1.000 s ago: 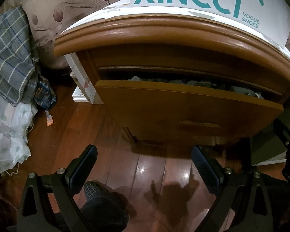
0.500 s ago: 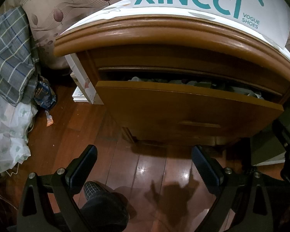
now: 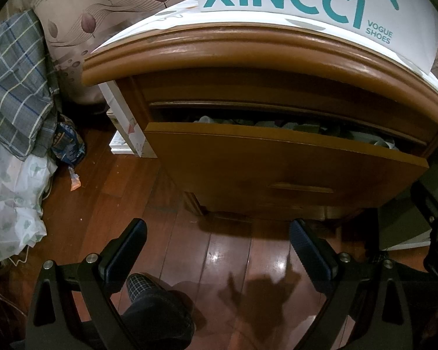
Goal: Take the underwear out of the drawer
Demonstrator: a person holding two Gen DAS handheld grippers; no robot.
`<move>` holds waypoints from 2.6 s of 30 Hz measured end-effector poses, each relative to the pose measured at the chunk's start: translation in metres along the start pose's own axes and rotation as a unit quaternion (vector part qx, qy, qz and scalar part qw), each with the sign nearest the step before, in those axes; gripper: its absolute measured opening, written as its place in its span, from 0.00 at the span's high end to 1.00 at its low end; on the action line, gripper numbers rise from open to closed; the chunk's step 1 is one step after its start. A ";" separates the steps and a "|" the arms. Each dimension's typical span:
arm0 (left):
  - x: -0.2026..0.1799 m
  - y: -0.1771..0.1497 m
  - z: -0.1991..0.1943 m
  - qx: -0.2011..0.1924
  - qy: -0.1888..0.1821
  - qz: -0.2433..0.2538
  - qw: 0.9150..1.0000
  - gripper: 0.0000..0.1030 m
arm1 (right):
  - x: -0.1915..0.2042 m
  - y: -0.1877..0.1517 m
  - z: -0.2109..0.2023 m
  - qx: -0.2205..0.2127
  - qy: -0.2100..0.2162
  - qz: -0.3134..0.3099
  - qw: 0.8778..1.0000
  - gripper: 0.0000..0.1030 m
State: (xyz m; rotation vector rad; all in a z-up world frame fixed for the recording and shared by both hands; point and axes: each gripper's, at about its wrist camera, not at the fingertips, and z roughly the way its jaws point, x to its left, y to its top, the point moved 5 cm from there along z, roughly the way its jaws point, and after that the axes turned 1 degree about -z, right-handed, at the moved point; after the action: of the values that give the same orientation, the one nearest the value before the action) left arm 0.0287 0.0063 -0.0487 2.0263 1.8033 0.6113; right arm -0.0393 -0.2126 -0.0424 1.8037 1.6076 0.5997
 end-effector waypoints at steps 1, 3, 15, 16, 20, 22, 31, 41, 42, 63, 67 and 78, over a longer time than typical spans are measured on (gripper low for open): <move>0.000 0.000 0.000 -0.001 -0.001 -0.001 1.000 0.06 | 0.000 0.000 0.000 0.000 -0.001 0.000 1.000 0.10; 0.000 0.000 0.000 0.000 0.001 0.000 1.000 0.06 | 0.000 0.000 0.000 0.001 0.000 0.002 1.000 0.10; 0.000 0.000 0.000 0.000 -0.001 -0.001 1.000 0.06 | -0.001 0.000 0.000 0.002 0.001 0.002 1.000 0.10; 0.001 0.000 0.000 0.000 -0.001 -0.001 1.000 0.06 | -0.001 0.000 0.000 0.003 0.001 0.003 1.000 0.10; 0.002 0.000 0.000 -0.001 -0.002 -0.004 1.000 0.06 | -0.001 0.002 0.000 0.004 0.002 0.006 1.000 0.10; 0.004 0.000 0.001 0.004 -0.013 -0.015 1.000 0.06 | -0.003 0.002 -0.001 0.003 -0.001 0.009 1.000 0.10; 0.022 0.008 0.003 0.032 -0.151 -0.174 0.973 0.06 | -0.015 0.006 -0.003 0.004 0.007 0.036 0.999 0.10; 0.024 0.030 0.027 0.028 -0.229 -0.327 0.916 0.04 | -0.029 0.008 -0.006 0.007 0.011 0.064 0.998 0.10; 0.024 0.031 0.029 0.027 -0.232 -0.330 0.915 0.03 | -0.030 0.008 -0.006 0.007 0.011 0.066 0.998 0.10; 0.031 0.012 0.107 0.049 -0.282 -0.477 0.831 0.00 | -0.036 0.010 -0.006 0.019 0.039 0.095 0.994 0.10; 0.029 -0.004 0.120 0.061 -0.307 -0.520 0.795 0.00 | -0.034 0.010 -0.006 0.021 0.042 0.092 0.995 0.10; 0.031 -0.010 0.145 0.090 -0.262 -0.584 0.763 0.00 | -0.035 0.008 -0.003 0.028 0.045 0.101 0.993 0.10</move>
State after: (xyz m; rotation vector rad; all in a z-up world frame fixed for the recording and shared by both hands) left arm 0.1013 0.0409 -0.1735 0.6355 2.2565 -0.4765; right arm -0.0407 -0.2475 -0.0320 2.0234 1.5251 0.7435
